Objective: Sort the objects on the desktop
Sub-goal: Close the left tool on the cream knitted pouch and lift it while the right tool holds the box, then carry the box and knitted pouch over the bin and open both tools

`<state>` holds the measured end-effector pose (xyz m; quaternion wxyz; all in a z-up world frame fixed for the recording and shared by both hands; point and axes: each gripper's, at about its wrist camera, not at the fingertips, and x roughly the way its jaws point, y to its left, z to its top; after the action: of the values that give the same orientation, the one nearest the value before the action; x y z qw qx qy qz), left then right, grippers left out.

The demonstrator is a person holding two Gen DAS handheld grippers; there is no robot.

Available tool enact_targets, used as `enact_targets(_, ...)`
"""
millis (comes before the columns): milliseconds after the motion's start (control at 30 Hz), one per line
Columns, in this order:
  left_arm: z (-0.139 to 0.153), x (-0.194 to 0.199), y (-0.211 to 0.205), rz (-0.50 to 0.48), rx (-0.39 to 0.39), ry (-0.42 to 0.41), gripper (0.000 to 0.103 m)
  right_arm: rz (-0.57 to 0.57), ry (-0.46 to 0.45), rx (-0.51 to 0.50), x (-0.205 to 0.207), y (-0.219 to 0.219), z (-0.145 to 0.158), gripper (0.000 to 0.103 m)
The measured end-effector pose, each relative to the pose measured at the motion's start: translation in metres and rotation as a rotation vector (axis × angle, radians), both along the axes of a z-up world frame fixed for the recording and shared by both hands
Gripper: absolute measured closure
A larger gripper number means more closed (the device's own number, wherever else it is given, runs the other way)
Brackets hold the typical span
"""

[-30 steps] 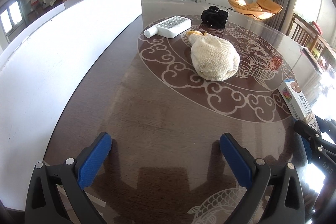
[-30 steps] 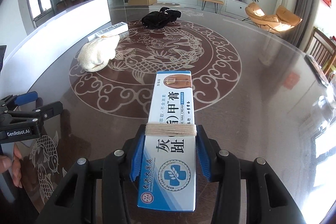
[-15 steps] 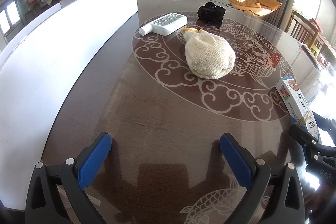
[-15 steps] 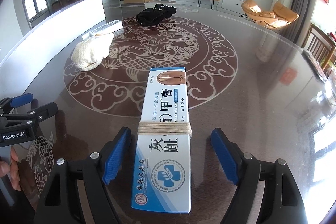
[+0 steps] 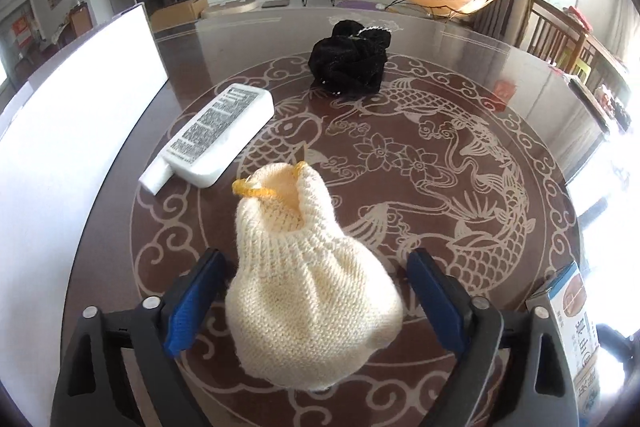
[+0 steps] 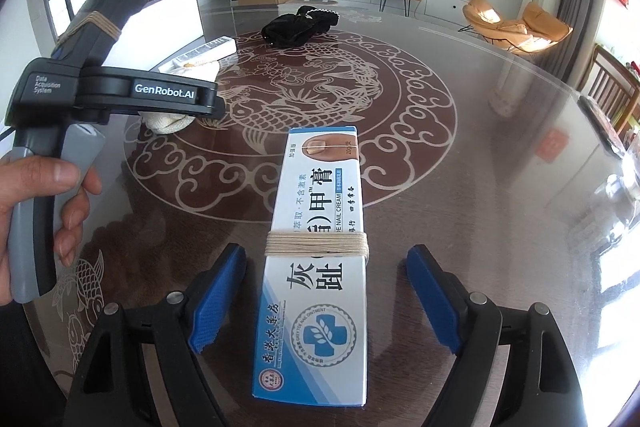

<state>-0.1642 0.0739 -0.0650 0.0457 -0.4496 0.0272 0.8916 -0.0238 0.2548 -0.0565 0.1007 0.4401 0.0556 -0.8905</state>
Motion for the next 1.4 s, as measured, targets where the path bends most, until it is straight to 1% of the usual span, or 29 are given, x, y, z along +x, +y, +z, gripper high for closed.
enact_targets(33, 0.002, 0.002, -0.002, -0.002, -0.004, 0.017, 0.047, -0.008, -0.003, -0.001, 0.0, 0.001, 0.0, 0.017)
enact_targets(67, 0.002, 0.006, -0.005, -0.003, 0.01, 0.018, 0.052, -0.014, -0.004, -0.004, -0.001, 0.002, 0.0, 0.016)
enact_targets(100, 0.002, 0.013, -0.008, -0.005, 0.012, 0.024, 0.053, -0.018, -0.004, -0.007, 0.0, 0.002, 0.0, 0.016)
enact_targets(133, 0.002, 0.022, -0.011, -0.01, 0.016, 0.029, 0.053, -0.017, -0.004, -0.013, 0.0, 0.002, 0.0, 0.016)
enact_targets(233, 0.005, 0.053, -0.022, -0.021, 0.068, 0.026, 0.053, -0.016, -0.006, -0.015, 0.001, 0.001, 0.0, 0.015)
enact_targets(333, 0.008, 0.086, -0.033, -0.029, 0.08, 0.038, 0.053, -0.013, -0.008, -0.004, 0.0, 0.001, 0.0, 0.014)
enact_targets(367, 0.012, 0.096, -0.036, -0.03, 0.088, 0.043, 0.053, -0.013, -0.009, -0.011, -0.001, 0.003, 0.0, 0.013)
enact_targets(433, 0.024, 0.112, -0.047, -0.028, 0.109, 0.072, 0.053, 0.006, -0.024, -0.023, -0.005, 0.002, 0.0, 0.008)
enact_targets(500, 0.041, 0.127, -0.058, -0.024, 0.116, 0.113, 0.053, 0.029, -0.053, 0.002, -0.01, -0.001, 0.0, 0.008)
enact_targets(533, 0.05, 0.134, -0.064, -0.02, 0.123, 0.134, 0.053, 0.054, -0.065, 0.009, -0.012, -0.004, 0.003, 0.015)
enact_targets(567, 0.06, 0.139, -0.07, -0.013, 0.132, 0.153, 0.053, 0.079, -0.069, 0.02, -0.012, -0.007, 0.007, 0.044)
enact_targets(600, 0.069, 0.144, -0.078, -0.004, 0.145, 0.17, 0.053, 0.087, -0.093, 0.041, -0.015, -0.01, 0.01, 0.059)
enact_targets(633, 0.078, 0.149, -0.087, 0.008, 0.164, 0.186, 0.053, 0.091, -0.121, 0.043, -0.017, -0.011, 0.012, 0.059)
enact_targets(700, 0.095, 0.158, -0.106, 0.035, 0.199, 0.22, 0.053, 0.084, -0.141, 0.015, -0.019, -0.01, 0.016, 0.059)
enact_targets(767, 0.111, 0.168, -0.13, 0.071, 0.227, 0.249, 0.053, 0.072, -0.155, -0.048, -0.021, -0.011, 0.024, 0.059)
enact_targets(833, 0.125, 0.172, -0.157, 0.11, 0.24, 0.272, 0.053, 0.073, -0.14, -0.116, -0.024, -0.018, 0.043, 0.059)
enact_targets(900, 0.137, 0.171, -0.186, 0.158, 0.226, 0.291, 0.053, 0.103, -0.111, -0.165, -0.029, -0.039, 0.067, 0.059)
enact_targets(967, 0.147, 0.171, -0.218, 0.212, 0.191, 0.302, 0.053, 0.149, -0.086, -0.214, -0.035, -0.068, 0.088, 0.059)
enact_targets(1033, 0.152, 0.167, -0.25, 0.271, 0.154, 0.3, 0.053, 0.211, -0.063, -0.256, -0.042, -0.106, 0.109, 0.059)
enact_targets(1100, 0.15, 0.162, -0.281, 0.326, 0.133, 0.276, 0.053, 0.283, -0.035, -0.28, -0.049, -0.15, 0.126, 0.059)
enact_targets(1200, 0.139, 0.155, -0.316, 0.385, 0.113, 0.229, 0.053, 0.397, -0.019, -0.306, -0.057, -0.225, 0.144, 0.059)
enact_targets(1267, 0.125, 0.147, -0.329, 0.406, 0.099, 0.19, 0.053, 0.468, -0.007, -0.304, -0.06, -0.273, 0.151, 0.059)
enact_targets(1333, 0.111, 0.141, -0.338, 0.423, 0.085, 0.142, 0.053, 0.522, 0.018, -0.275, -0.063, -0.318, 0.153, 0.059)
enact_targets(1400, 0.093, 0.131, -0.343, 0.467, 0.056, 0.073, 0.047, 0.549, 0.04, -0.229, -0.069, -0.358, 0.145, 0.058)
